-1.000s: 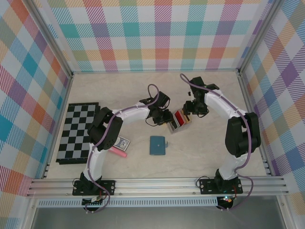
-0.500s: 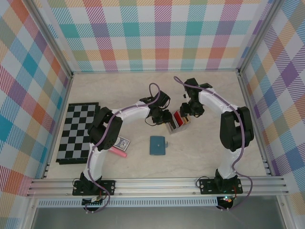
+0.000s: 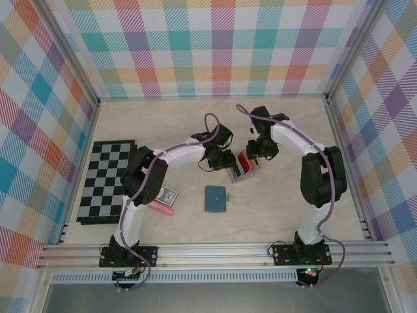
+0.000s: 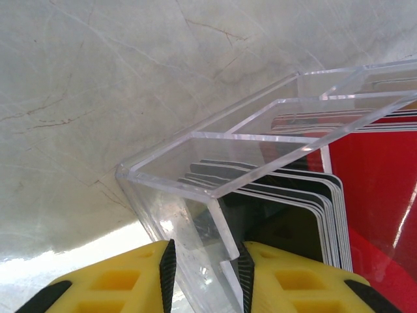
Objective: Put the credit cards into the card holder
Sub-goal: Pick up the credit card from the storage box.
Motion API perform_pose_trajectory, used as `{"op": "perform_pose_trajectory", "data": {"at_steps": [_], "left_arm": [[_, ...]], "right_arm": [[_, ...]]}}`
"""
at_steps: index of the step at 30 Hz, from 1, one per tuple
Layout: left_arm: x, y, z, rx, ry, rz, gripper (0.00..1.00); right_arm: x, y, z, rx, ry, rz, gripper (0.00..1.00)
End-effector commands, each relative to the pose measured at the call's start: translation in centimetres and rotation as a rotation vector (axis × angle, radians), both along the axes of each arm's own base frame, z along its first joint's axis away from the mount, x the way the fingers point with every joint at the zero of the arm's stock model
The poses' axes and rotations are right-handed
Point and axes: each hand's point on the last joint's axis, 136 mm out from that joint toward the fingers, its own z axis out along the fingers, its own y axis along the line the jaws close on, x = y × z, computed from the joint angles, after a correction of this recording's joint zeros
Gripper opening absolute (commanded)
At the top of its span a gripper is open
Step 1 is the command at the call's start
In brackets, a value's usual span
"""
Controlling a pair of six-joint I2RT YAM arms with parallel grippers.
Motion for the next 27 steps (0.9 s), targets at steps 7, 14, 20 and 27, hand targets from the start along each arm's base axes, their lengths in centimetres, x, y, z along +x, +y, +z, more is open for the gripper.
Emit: {"op": "perform_pose_trajectory", "data": {"at_steps": [7, 14, 20, 27], "left_arm": [[-1.6, 0.7, -2.3, 0.075, 0.075, -0.031, 0.32], [-1.7, 0.7, -2.4, 0.074, 0.080, -0.031, 0.33], [-1.7, 0.6, -2.3, 0.071, 0.081, -0.034, 0.32], [-1.7, 0.6, -2.4, 0.069, 0.084, -0.032, 0.32]], "right_arm": [[0.4, 0.0, 2.4, 0.010, -0.050, 0.009, 0.50], [0.5, 0.6, 2.8, 0.025, -0.059, 0.022, 0.41], [0.7, 0.5, 3.2, 0.009, -0.070, 0.022, 0.33], [0.7, 0.4, 3.4, -0.010, -0.073, 0.024, 0.25]]}}
